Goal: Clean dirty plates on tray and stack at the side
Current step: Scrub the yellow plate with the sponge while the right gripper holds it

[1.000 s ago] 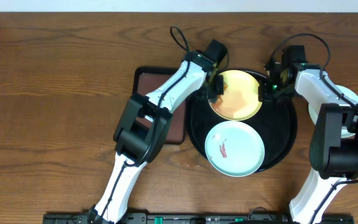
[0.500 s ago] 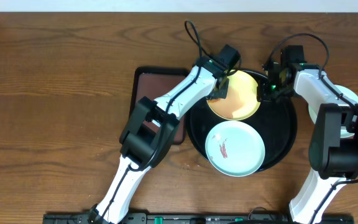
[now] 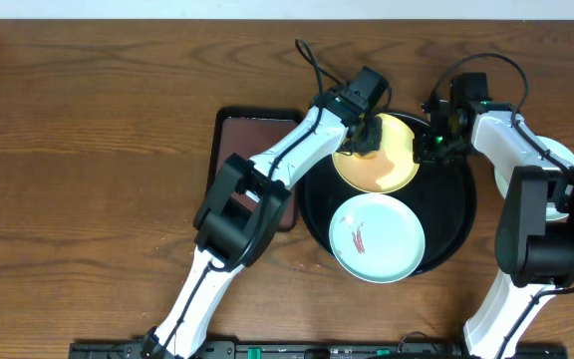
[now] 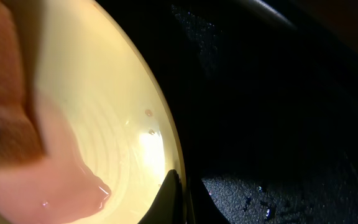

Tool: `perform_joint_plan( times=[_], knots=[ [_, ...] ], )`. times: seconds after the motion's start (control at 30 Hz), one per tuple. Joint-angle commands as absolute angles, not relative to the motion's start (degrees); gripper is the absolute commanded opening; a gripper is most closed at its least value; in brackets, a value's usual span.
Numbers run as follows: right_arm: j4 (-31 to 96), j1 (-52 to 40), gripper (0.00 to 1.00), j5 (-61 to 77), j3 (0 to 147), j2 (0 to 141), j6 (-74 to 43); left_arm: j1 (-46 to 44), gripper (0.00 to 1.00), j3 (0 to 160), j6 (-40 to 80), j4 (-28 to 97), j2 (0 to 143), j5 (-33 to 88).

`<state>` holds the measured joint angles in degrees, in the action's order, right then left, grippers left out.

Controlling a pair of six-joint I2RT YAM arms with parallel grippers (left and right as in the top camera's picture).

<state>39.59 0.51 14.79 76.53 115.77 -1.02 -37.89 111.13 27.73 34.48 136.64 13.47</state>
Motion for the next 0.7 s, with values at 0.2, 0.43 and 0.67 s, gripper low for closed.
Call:
perform_joint_plan(
  times=[0.2,0.43,0.67],
  knots=[
    [39.7,0.6,0.01,13.5,76.5,114.8,-0.1,-39.2,0.07,110.9,40.6,33.8,138.4,30.1],
    [39.7,0.6,0.01,13.5,76.5,114.8,-0.1,-38.3,0.08,110.9,38.5,39.4,138.4,29.3],
    [39.7,0.6,0.01,13.6,76.5,114.8,-0.2,-33.6,0.07,110.9,31.0,47.0,138.3,11.7]
  ],
)
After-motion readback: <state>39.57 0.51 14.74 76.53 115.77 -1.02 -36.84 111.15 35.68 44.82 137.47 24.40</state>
